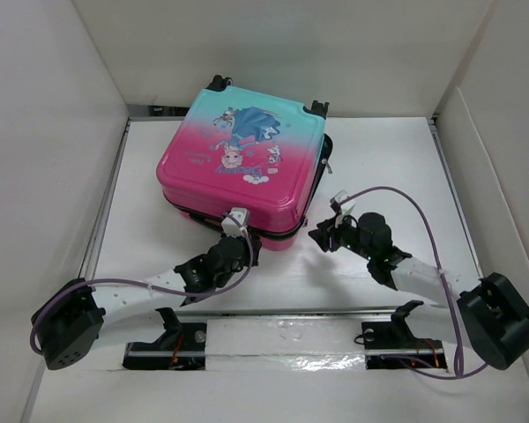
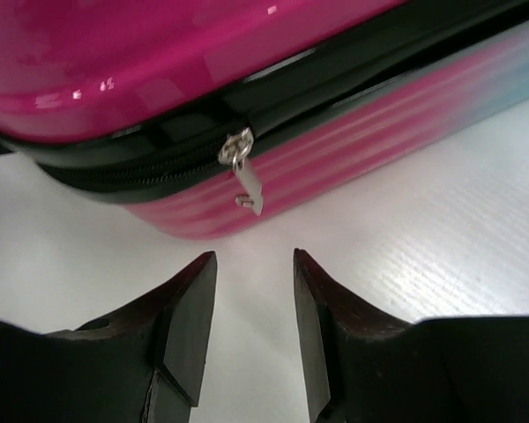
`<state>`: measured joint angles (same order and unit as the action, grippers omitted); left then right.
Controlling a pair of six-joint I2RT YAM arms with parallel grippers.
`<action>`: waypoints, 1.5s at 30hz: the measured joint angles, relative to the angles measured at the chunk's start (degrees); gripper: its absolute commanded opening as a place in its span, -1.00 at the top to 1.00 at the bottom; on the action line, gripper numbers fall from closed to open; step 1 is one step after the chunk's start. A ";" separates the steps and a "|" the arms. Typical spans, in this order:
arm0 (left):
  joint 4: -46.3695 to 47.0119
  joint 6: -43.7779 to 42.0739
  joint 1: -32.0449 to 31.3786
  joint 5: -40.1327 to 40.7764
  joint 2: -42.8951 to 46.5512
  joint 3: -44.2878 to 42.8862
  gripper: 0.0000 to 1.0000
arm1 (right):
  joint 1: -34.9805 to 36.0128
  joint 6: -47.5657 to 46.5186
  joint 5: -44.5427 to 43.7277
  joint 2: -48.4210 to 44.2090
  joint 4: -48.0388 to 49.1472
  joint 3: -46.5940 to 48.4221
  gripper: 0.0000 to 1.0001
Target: Pack the luggage
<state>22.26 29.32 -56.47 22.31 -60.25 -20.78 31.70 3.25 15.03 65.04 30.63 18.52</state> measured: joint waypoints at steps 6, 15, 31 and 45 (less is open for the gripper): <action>1.81 -0.52 0.83 -1.01 -1.51 -1.05 0.91 | 0.28 -3.34 -0.20 6.21 3.23 4.92 0.02; 2.64 -0.52 3.30 -3.82 -1.46 -1.05 0.92 | 0.24 -5.64 1.46 9.62 6.75 6.21 0.57; 2.99 -2.12 3.72 -4.61 -7.65 -5.33 0.95 | 4.96 -3.30 -3.98 5.97 3.82 5.53 1.00; 4.96 -1.95 3.21 -11.85 -19.34 -15.04 0.87 | 21.88 6.43 -26.38 -0.98 -9.20 5.73 1.00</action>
<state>27.22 27.38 -53.25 10.46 -79.59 -35.81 53.58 9.67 -11.35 64.05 21.43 24.25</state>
